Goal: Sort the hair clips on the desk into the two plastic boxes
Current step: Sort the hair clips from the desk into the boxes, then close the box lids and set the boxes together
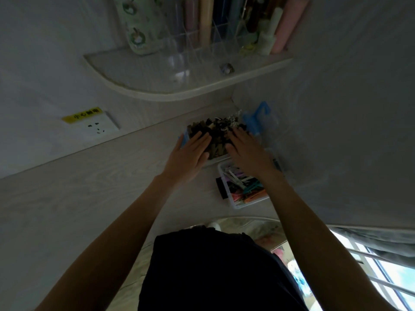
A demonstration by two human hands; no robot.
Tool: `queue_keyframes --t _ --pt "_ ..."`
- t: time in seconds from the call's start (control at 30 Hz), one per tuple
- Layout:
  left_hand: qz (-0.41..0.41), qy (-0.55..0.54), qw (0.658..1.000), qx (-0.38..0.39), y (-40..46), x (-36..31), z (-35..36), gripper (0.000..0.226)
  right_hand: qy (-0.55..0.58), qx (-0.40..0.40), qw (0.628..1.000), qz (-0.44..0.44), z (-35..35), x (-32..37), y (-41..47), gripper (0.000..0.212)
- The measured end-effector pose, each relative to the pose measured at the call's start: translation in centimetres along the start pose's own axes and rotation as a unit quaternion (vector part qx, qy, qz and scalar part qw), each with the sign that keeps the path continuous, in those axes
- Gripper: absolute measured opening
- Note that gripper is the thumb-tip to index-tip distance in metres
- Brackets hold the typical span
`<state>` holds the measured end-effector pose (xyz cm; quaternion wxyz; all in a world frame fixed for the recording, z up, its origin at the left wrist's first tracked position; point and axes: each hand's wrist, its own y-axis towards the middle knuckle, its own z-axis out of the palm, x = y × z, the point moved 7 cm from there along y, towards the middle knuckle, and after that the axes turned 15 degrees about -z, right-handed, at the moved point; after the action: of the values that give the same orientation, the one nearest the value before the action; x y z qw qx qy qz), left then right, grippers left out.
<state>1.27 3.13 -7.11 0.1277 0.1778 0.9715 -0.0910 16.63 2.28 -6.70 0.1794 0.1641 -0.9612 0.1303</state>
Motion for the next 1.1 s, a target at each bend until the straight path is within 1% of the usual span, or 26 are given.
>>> queue_keyframes --t 0.07,0.13,0.17,0.23,0.27,0.3,0.37,0.4,0.43,0.5,0.57,0.6,0.67,0.7,0.77,0.8,0.83,0.9,0.93,1.0,1.07,1.1 --pt "-0.006 0.014 1.000 0.010 0.0 0.1 0.2 0.066 0.005 -0.089 0.996 -0.021 -1.8 0.2 -0.7 0.049" --pt "-0.008 0.023 1.000 0.006 0.0 0.2 -0.1 0.065 -0.051 -0.205 0.976 -0.043 -4.4 0.5 -2.3 0.041" --pt "-0.006 0.025 1.000 0.004 0.0 0.2 -0.2 0.063 -0.101 -0.266 0.958 -0.039 -6.0 0.6 -3.4 0.037" --pt "-0.009 0.004 1.000 -0.007 -0.1 0.1 -0.5 0.060 -0.182 -0.352 0.918 0.016 -8.7 -0.2 -5.8 0.035" --pt "-0.018 -0.025 0.999 -0.021 -0.2 0.2 -0.9 0.060 -0.210 -0.370 0.904 0.056 -9.7 -0.6 -6.6 0.037" --pt "-0.031 -0.064 0.996 -0.044 -0.4 0.3 -1.4 0.059 -0.229 -0.363 0.898 0.096 -10.4 -1.0 -7.0 0.041" --pt "-0.064 -0.139 0.982 -0.114 -1.0 0.9 -2.6 0.050 -0.256 -0.304 0.904 0.156 -10.7 -1.4 -6.7 0.048" --pt "-0.090 -0.169 0.972 -0.137 -1.3 1.5 -2.9 0.046 -0.270 -0.275 0.906 0.176 -10.6 -1.4 -6.3 0.049" --pt "-0.120 -0.201 0.962 -0.141 -1.5 2.2 -2.9 0.046 -0.289 -0.257 0.902 0.191 -10.6 -1.3 -5.8 0.048" --pt "-0.179 -0.275 0.938 -0.111 -1.7 3.3 -2.6 0.051 -0.304 -0.242 0.897 0.212 -10.9 -1.3 -5.0 0.039" --pt "-0.230 -0.333 0.912 -0.062 -1.7 4.1 -1.9 0.055 -0.277 -0.259 0.909 0.174 -11.2 -1.2 -4.6 0.027" --pt "-0.244 -0.349 0.904 -0.043 -1.6 4.3 -1.6 0.056 -0.235 -0.266 0.923 0.149 -11.2 -1.4 -4.5 0.025" --pt "-0.268 -0.371 0.889 -0.025 -1.7 4.6 -1.4 0.055 -0.117 -0.255 0.953 0.117 -11.0 -2.0 -4.3 0.030" --pt "-0.280 -0.378 0.882 -0.021 -1.7 4.7 -1.4 0.054 -0.053 -0.247 0.961 0.110 -10.8 -2.4 -4.2 0.034" --pt "-0.294 -0.387 0.874 -0.019 -2.0 4.8 -1.3 0.052 0.043 -0.262 0.960 0.089 -11.2 -2.4 -4.4 0.037" --pt "-0.298 -0.389 0.871 -0.019 -2.2 4.9 -1.3 0.051 0.062 -0.283 0.954 0.072 -11.7 -2.0 -4.6 0.036" --pt "-0.302 -0.391 0.869 -0.020 -2.3 4.8 -1.3 0.050 0.061 -0.308 0.948 0.044 -12.2 -1.2 -4.8 0.034" --pt "-0.306 -0.389 0.869 -0.021 -2.7 4.9 -1.1 0.049 0.024 -0.343 0.938 -0.040 -13.0 1.7 -5.1 0.032" --pt "-0.309 -0.390 0.867 -0.018 -2.9 5.1 -1.0 0.049 -0.007 -0.340 0.937 -0.084 -13.0 3.5 -5.1 0.032" --pt "-0.310 -0.392 0.866 -0.012 -3.0 5.4 -0.8 0.048 -0.115 -0.316 0.929 -0.151 -11.4 7.2 -4.9 0.028" --pt "-0.318 -0.389 0.865 0.000 -3.1 5.5 -0.7 0.038 -0.206 -0.292 0.917 -0.181 -8.6 10.0 -4.2 0.025" --pt "-0.328 -0.408 0.852 0.005 -3.0 5.8 -0.5 0.031 -0.223 -0.279 0.915 -0.187 -7.1 10.9 -3.7 0.024"
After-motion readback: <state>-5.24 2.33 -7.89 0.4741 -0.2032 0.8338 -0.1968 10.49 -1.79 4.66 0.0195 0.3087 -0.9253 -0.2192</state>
